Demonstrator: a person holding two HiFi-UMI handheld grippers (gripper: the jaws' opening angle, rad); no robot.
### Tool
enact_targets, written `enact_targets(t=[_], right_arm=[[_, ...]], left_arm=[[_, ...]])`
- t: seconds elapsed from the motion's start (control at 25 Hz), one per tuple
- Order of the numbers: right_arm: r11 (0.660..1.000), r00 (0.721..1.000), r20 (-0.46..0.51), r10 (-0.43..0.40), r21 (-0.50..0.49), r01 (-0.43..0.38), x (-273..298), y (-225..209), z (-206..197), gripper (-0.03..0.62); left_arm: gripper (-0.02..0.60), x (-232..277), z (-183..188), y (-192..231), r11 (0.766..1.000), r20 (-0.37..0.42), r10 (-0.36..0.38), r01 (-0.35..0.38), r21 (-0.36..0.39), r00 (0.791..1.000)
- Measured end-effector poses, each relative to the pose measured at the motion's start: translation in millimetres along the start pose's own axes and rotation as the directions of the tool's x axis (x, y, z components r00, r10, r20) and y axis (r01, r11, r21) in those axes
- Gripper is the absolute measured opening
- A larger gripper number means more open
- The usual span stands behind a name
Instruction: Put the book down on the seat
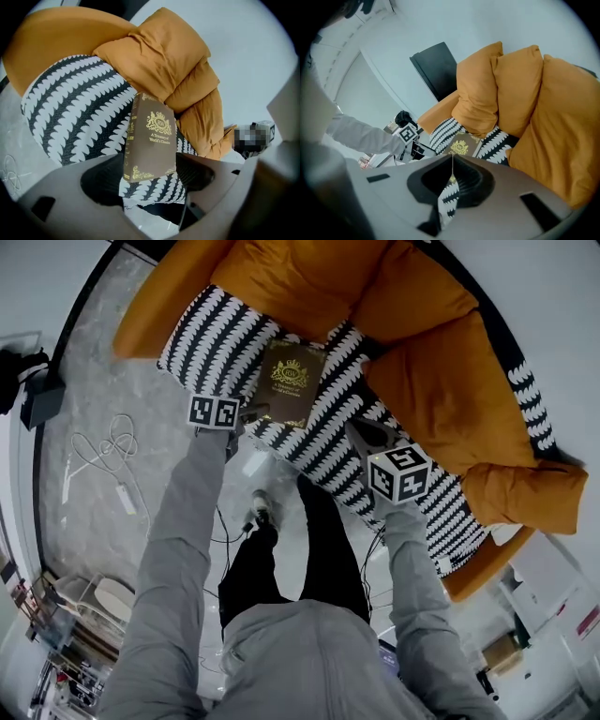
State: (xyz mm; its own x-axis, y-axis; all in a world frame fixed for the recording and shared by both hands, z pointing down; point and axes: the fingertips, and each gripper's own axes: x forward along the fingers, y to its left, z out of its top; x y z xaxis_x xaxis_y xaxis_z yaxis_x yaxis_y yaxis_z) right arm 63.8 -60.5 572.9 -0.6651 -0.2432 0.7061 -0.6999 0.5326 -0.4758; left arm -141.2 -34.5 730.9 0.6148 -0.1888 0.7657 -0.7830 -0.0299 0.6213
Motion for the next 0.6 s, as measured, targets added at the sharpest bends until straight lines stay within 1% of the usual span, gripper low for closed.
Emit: enact_targets(t=[0.12, 0.16, 0.24, 0.28, 0.32, 0.4, 0.44, 0.52, 0.6], right_arm=[[1.000, 0.999, 0.037, -0.008, -0.016, 0.009, -7.3, 11.2, 13.1, 0.029], [1.000, 0.999, 0.048, -0.012, -0.021, 0.013, -10.6, 15.9, 16.8, 0.030], [1.000, 0.998, 0.067, -0.022, -0.018, 0.023, -19.6, 26.7, 22.5, 0.029], [1.000, 0.997, 0.077, -0.026, -0.012, 0.027, -24.1, 33.0, 25.0, 0.029], [1.000, 0.996, 0.086, -0.028, -0.008, 0.029, -28.2, 39.8, 27.3, 0.030], [0.999, 0.994, 0.103, -0.036, -0.008, 0.037, -36.2, 53.2, 30.6, 0.029], [0.999, 0.993, 0.110, -0.041, -0.010, 0.042, -41.2, 59.5, 31.3, 0.029], [0.999, 0.990, 0.130, -0.049, -0.007, 0.050, -53.7, 71.5, 31.5, 0.029], [0.998, 0.985, 0.163, -0.056, 0.011, 0.055, -68.5, 82.8, 36.5, 0.031]], left_arm=[[0.362, -24.0, 6.2, -11.2, 1.000, 0.074, 0.004, -0.006, 0.023, 0.997], [0.348, -33.8, 9.5, -16.8, 1.000, 0.110, -0.004, 0.001, 0.023, 0.994], [0.214, -56.9, 14.7, -26.9, 1.000, 0.190, -0.006, 0.004, 0.010, 0.982], [0.189, -68.6, 15.8, -30.5, 1.000, 0.224, -0.004, 0.004, -0.002, 0.975], [0.178, -79.5, 15.7, -33.9, 1.000, 0.249, -0.005, 0.008, -0.011, 0.968], [0.172, -98.2, 12.0, -41.1, 1.000, 0.273, -0.012, 0.014, -0.006, 0.962], [0.162, -106.5, 8.5, -45.4, 1.000, 0.274, -0.012, 0.010, 0.011, 0.962], [0.133, -122.4, -1.0, -55.6, 0.998, 0.263, -0.008, -0.010, 0.068, 0.965], [0.090, -138.6, -7.8, -66.7, 0.990, 0.251, -0.007, -0.028, 0.136, 0.968]])
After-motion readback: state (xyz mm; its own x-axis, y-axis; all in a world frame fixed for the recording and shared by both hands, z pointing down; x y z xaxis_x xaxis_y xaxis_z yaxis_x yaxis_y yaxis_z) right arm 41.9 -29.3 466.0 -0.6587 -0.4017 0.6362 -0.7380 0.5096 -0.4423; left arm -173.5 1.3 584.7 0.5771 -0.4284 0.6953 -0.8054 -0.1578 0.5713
